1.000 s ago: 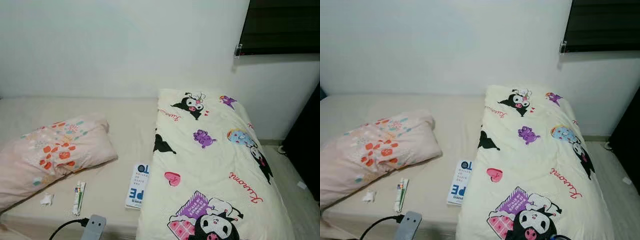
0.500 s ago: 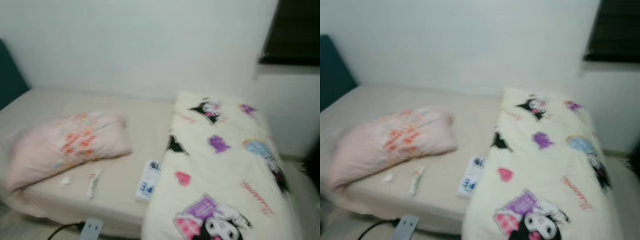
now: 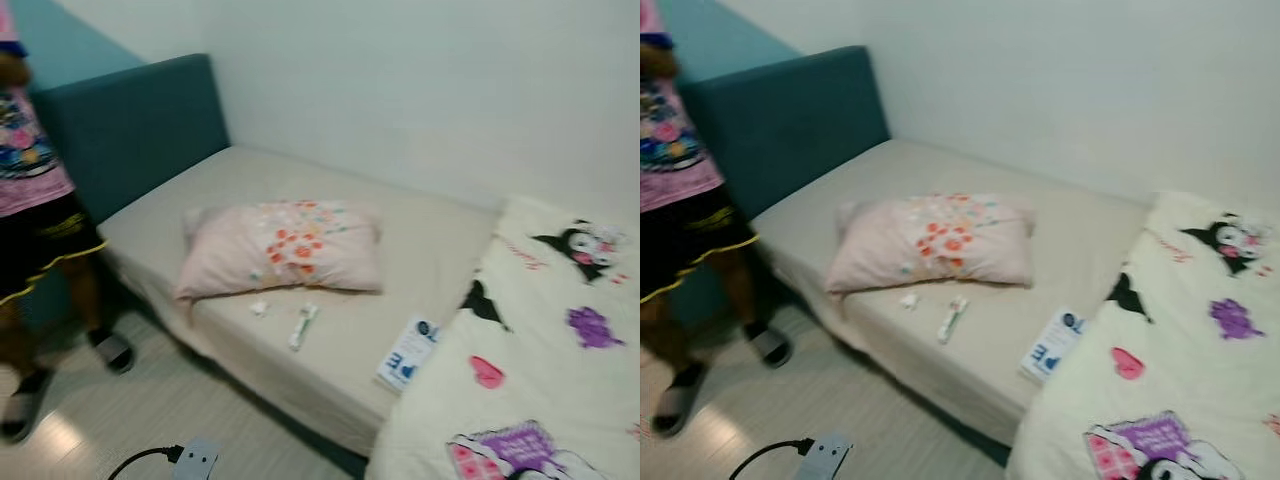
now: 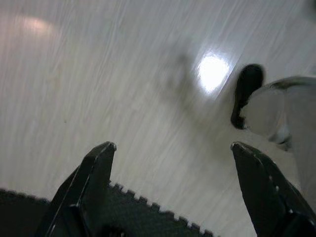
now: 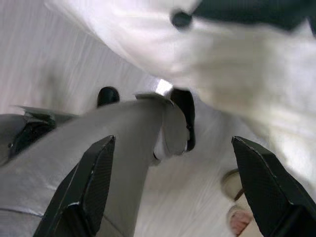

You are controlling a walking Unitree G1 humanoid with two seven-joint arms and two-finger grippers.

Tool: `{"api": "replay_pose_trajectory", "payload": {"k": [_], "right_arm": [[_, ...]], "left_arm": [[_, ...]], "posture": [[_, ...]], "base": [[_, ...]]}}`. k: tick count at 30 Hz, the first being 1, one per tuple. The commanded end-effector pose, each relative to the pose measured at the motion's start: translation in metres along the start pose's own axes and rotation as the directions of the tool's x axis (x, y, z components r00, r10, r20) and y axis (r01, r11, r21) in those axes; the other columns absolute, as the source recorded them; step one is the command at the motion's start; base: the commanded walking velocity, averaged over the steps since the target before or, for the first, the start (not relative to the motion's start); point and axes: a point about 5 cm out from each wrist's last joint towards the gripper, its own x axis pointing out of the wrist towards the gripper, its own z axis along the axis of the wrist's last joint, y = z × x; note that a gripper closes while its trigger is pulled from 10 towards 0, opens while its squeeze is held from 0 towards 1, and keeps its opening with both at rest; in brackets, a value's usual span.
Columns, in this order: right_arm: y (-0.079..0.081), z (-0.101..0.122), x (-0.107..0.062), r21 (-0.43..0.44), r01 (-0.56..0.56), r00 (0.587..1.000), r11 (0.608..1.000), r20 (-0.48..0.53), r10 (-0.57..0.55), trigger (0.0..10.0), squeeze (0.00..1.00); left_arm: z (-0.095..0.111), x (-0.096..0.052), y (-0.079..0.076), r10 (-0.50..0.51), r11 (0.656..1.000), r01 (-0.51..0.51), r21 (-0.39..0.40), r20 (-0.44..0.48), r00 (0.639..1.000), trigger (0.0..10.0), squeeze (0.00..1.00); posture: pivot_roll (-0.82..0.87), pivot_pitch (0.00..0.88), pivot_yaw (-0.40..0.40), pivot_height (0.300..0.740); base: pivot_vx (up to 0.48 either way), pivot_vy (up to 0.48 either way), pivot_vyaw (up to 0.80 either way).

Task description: Clean up the room

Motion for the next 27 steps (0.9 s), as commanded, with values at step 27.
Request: {"api": "replay_pose_trajectory", "payload": {"k": [27], "right_arm": [[0.045,0.108,0.012,-0.126,-0.069,0.945,0.99,0.308,0.106,10.0,0.0]], "left_arm": [[0.015,0.0,0.003,-0.013,0.999,0.015,-0.045,0.064,0.998,10.0,0.0]], "posture": [[0.0,0.0,0.024,0.74]], "base": [[0.087,0.0,0.57]]}}
